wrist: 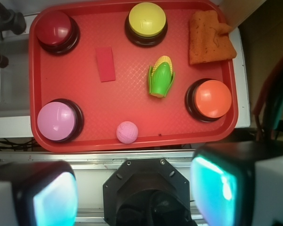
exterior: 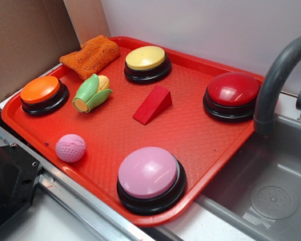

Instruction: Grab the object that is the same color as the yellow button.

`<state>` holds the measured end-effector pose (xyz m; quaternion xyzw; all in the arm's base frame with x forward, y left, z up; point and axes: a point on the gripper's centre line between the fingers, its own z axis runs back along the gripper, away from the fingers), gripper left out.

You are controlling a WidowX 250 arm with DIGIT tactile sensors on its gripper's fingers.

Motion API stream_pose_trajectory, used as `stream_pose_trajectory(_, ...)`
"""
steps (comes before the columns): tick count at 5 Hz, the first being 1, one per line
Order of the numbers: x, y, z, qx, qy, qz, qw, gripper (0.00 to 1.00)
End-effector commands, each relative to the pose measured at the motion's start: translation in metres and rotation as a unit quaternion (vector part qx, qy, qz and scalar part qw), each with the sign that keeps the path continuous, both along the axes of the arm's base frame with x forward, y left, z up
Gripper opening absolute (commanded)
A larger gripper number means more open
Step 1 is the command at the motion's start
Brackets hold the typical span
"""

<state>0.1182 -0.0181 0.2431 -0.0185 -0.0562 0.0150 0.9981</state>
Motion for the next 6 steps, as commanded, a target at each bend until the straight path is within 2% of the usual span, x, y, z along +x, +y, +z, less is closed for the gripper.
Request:
stream_pose_trajectory(1, 0.0, 0.0, 0.0, 0.0, 0.0, 0.0, 1.0, 1.0)
stream_pose_trajectory(2, 0.029, 0.009, -0.002, -0.015, 0.012, 0.021, 1.0, 1.0)
stream_pose_trajectory(4, 0.075, 0.023, -0.02, 0.012, 0.032, 0.061, 0.998, 1.0)
stream_pose_trajectory(5, 0.088, 0.029, -0.046, 0.025, 0.06, 0.073, 0.995, 1.0)
stream_pose_trajectory(6, 0.097, 0.039, -0.074, 0.056, 0.075, 0.097, 0.991, 1.0)
